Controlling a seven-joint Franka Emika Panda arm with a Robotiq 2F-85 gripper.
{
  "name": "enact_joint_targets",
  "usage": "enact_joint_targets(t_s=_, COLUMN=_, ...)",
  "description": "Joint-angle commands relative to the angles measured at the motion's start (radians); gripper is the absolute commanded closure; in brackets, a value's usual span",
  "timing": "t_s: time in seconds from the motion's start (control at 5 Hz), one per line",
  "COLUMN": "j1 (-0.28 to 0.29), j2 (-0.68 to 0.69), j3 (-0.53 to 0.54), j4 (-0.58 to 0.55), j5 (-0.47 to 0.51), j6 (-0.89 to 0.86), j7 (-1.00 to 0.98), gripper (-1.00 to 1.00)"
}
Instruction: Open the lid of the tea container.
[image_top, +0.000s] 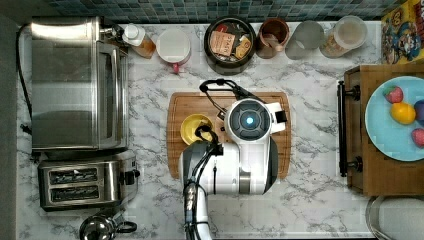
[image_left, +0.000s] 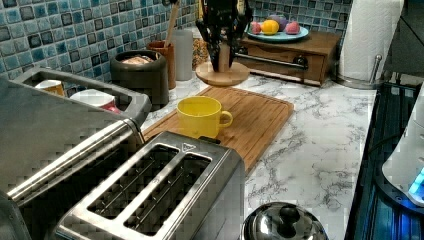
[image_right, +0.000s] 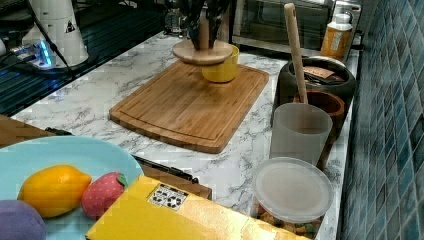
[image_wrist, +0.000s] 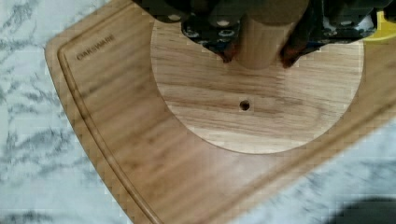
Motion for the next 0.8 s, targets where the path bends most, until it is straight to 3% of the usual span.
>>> enact_joint_targets(t_s=0.2, j1=0.01, j2=-0.101, j3=0.005, j4=0.354, j5=0.033, j6=-0.192, j7=-0.023, gripper=1.0)
enact_joint_targets(t_s=0.8, j1=0.038, j2=-0.197, j3=-0.011, j4=0.294, j5=0.069, j6=-0.194, j7=-0.089, gripper=1.0)
